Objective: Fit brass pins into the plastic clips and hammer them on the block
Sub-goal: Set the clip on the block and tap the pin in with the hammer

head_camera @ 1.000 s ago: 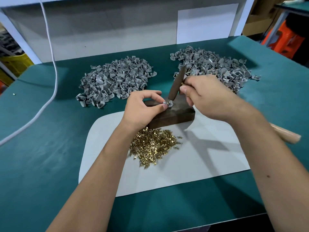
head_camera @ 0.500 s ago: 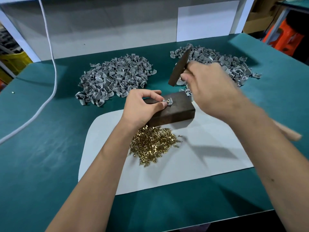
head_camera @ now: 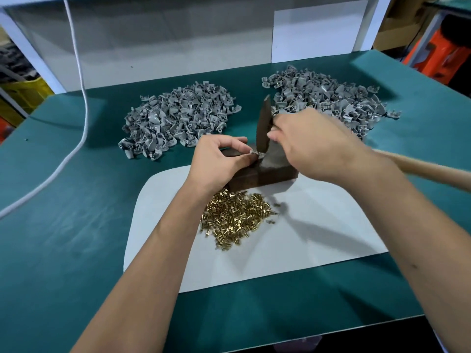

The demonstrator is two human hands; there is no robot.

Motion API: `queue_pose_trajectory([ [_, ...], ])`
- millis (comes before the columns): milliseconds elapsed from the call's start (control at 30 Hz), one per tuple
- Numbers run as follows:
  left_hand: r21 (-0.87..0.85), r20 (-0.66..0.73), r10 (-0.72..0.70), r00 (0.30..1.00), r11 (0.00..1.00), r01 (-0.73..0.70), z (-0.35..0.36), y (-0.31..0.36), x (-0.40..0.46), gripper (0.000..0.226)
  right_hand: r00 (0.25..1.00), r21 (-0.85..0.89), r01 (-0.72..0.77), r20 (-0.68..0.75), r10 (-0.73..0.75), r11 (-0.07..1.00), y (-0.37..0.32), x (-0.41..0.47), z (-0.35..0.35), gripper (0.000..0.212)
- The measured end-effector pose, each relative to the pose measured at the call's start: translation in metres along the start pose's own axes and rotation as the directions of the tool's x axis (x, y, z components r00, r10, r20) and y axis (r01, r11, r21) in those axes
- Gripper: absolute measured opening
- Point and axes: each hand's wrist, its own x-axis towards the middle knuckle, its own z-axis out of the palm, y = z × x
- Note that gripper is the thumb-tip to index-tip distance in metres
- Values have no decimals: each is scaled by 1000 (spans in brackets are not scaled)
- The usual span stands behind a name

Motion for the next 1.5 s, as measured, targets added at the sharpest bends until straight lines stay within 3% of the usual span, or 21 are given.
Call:
queue_pose_trajectory([
  [100, 8, 3, 10, 1000, 1000, -10, -1, -1, 1, 11, 985, 98, -33, -163, 49, 995, -2, -2, 3, 21],
  [200, -7, 10, 7, 1000, 1000, -7, -2, -1, 1, 12, 998, 49, -68, 16, 67, 996, -5, -5, 13, 22],
  [267, 7, 5, 6, 1000, 1000, -6, -2, -1, 1, 10, 997, -12, -70, 41, 71, 997, -1, -2, 6, 24],
  [400, 6, 5, 3, 1000, 1000, -3, -1, -1, 1, 10, 984, 96, -73, -154, 87, 993, -6, -2, 3, 23],
  [533, -4, 14, 13, 1000, 1000, -13, -2, -2, 1, 9, 994, 22, -100, 56, 98, 995, -4, -4, 9, 24],
  [667, 7, 13, 8, 1000, 1000, -8, -1, -1, 1, 10, 987, 82, -97, -119, 106, 992, 3, -4, 3, 21],
  [800, -19, 6, 4, 1000, 1000, -4, -1, 0, 0, 11, 992, 30, -99, 80, 96, 995, -4, -3, 8, 23],
  [867, -25, -2, -6, 1000, 1000, 6, -1, -1, -1, 11, 995, -25, -71, 69, 72, 997, 2, 2, -3, 24],
  [967, -22, 4, 0, 1000, 1000, 0, 0, -2, 1, 12, 992, 46, -85, -89, 89, 995, 1, 2, -2, 19],
  [1100, -26, 12, 2, 1000, 1000, -1, -1, -1, -1, 14, 989, -10, -92, 117, 92, 996, -1, 1, 6, 25],
  [1200, -34, 12, -4, 1000, 999, 4, -1, 0, -1, 16, 996, -60, -74, 40, 76, 995, 7, 4, -8, 25],
  [1267, -28, 15, -1, 1000, 1000, 2, -1, -1, 0, 16, 995, 19, -80, -60, 81, 997, 4, 3, -5, 21],
  [1400, -25, 18, 5, 1000, 1000, -4, -1, 0, -1, 12, 991, 29, -56, 126, 52, 998, 2, 0, 6, 25],
  [1500, -10, 14, 7, 1000, 1000, -7, -2, 0, -2, 13, 989, -68, -65, 132, 74, 996, 14, 2, -4, 27],
])
